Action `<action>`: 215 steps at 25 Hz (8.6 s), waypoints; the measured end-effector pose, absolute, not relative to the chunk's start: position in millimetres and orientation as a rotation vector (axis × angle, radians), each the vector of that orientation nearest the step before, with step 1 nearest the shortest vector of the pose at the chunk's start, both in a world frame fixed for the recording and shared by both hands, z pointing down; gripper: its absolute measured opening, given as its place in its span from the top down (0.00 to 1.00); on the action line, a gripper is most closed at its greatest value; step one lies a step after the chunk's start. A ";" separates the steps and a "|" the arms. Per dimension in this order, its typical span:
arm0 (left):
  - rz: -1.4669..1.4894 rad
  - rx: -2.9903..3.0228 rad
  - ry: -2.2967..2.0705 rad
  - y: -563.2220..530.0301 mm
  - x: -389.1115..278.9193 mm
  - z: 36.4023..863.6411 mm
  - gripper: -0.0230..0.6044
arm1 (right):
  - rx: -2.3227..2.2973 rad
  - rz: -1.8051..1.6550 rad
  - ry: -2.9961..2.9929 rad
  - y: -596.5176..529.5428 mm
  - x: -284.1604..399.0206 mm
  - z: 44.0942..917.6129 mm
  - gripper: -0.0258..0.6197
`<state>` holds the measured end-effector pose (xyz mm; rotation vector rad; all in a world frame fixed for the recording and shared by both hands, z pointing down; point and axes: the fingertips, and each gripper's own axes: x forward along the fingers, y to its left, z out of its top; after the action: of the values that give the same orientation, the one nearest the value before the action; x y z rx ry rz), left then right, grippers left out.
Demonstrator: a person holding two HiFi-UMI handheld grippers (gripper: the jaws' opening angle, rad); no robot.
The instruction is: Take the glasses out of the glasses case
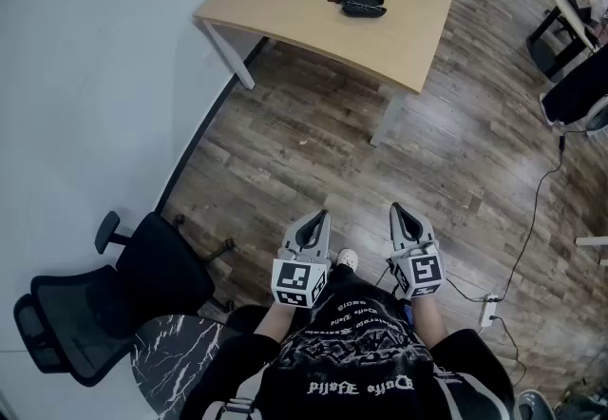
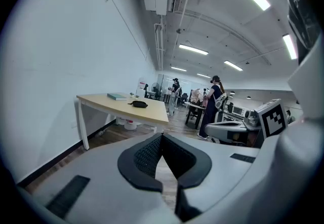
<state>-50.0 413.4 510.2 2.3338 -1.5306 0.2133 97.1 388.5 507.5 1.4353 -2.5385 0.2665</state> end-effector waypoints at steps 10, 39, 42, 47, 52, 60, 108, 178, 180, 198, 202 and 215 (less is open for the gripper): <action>0.212 2.366 -1.510 427.5 -49.7 500.3 0.96 | 1.457 0.263 -2.560 405.5 92.4 494.3 0.96; 0.135 2.338 -1.516 430.0 -18.3 502.3 0.48 | 1.540 0.293 -2.609 406.6 135.4 497.0 0.53; 0.137 2.340 -1.501 429.2 -12.7 505.7 0.48 | 1.519 0.292 -2.609 410.4 137.0 499.6 0.53; 0.104 2.387 -1.391 418.2 4.9 509.8 0.48 | 1.534 0.295 -2.588 404.5 142.0 505.2 0.53; 0.112 2.427 -1.310 388.3 19.0 517.9 0.48 | 1.594 0.321 -2.549 384.3 150.1 512.7 0.53; 0.112 2.512 -1.177 313.7 23.4 514.6 0.48 | 1.671 0.302 -2.498 317.2 148.2 512.2 0.53; 0.233 2.350 -1.443 -64.6 -57.5 537.5 0.48 | 1.417 0.314 -2.545 -94.5 86.6 534.8 0.53; 0.344 2.105 -1.675 -239.2 -97.7 554.4 0.48 | 0.400 -0.120 -2.073 -376.4 18.1 636.2 0.54; 0.347 2.091 -1.683 -239.8 -102.7 556.7 0.48 | 0.377 -0.098 -2.038 -378.0 18.3 646.2 0.54; 0.364 2.078 -1.636 -237.7 -105.9 571.2 0.48 | 0.306 0.045 -1.970 -377.0 20.2 679.9 0.67; 0.371 2.086 -1.630 -235.1 -103.6 571.8 0.48 | 0.323 0.012 -1.966 -379.5 19.6 678.2 0.71; 0.352 2.091 -1.634 -232.6 -105.8 570.6 0.48 | 0.372 -0.039 -1.997 -384.7 22.0 664.4 0.81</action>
<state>-105.8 -232.6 570.6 2.0912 -1.6344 0.3515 22.0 -384.7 664.4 0.3716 -1.9972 -0.0386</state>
